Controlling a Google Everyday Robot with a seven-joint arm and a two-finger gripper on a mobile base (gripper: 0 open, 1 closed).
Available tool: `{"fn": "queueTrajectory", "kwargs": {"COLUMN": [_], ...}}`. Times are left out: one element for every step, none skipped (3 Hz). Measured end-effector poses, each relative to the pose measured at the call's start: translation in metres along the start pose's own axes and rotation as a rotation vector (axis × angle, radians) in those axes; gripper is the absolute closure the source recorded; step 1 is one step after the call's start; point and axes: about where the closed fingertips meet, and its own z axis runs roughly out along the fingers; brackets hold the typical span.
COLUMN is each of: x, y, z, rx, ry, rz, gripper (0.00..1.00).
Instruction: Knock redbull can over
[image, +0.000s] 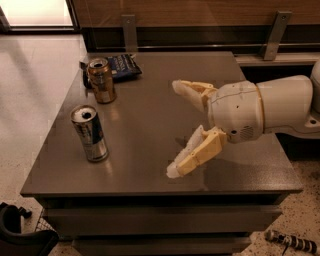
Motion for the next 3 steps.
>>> {"fn": "queueTrajectory", "kwargs": {"x": [0.005,0.012,0.019], "y": [-0.006,-0.012,-0.02], "z": [0.023,0.06,0.098], "rx": [-0.02,-0.046,-0.061], "ry": [0.023,0.008,-0.038], "rz": [0.018,0.029,0.046], "gripper": [0.0,0.0,0.0]}}
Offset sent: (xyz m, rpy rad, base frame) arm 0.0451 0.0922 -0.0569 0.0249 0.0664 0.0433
